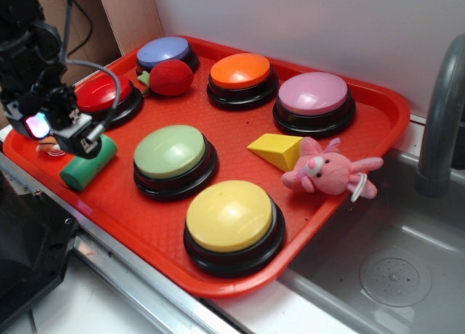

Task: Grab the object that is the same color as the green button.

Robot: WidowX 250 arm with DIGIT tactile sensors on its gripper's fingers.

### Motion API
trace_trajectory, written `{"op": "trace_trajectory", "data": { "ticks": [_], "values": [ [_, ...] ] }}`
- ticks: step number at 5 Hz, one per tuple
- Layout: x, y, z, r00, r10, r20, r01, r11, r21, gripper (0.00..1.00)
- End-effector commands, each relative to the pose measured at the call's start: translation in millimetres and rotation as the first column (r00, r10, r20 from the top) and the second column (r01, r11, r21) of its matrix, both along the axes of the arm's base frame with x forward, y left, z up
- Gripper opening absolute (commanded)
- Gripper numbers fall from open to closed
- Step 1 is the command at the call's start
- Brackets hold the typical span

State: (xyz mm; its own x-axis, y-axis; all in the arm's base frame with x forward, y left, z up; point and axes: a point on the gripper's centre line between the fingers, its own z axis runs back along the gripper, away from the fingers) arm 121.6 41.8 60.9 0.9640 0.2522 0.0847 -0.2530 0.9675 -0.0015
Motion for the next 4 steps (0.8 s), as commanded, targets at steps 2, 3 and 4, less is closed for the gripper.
{"op": "trace_trajectory", "data": {
  "ticks": [2,3,4],
  "values": [
    [16,1,-37,0.999,-0.013,0.036,0.012,1.0,0.017,1.0],
    [17,2,-46,0.999,-0.01,0.039,0.011,1.0,-0.018,1.0],
    [18,2,-49,0.999,0.002,0.039,-0.001,1.0,-0.024,0.73]
  ]
}}
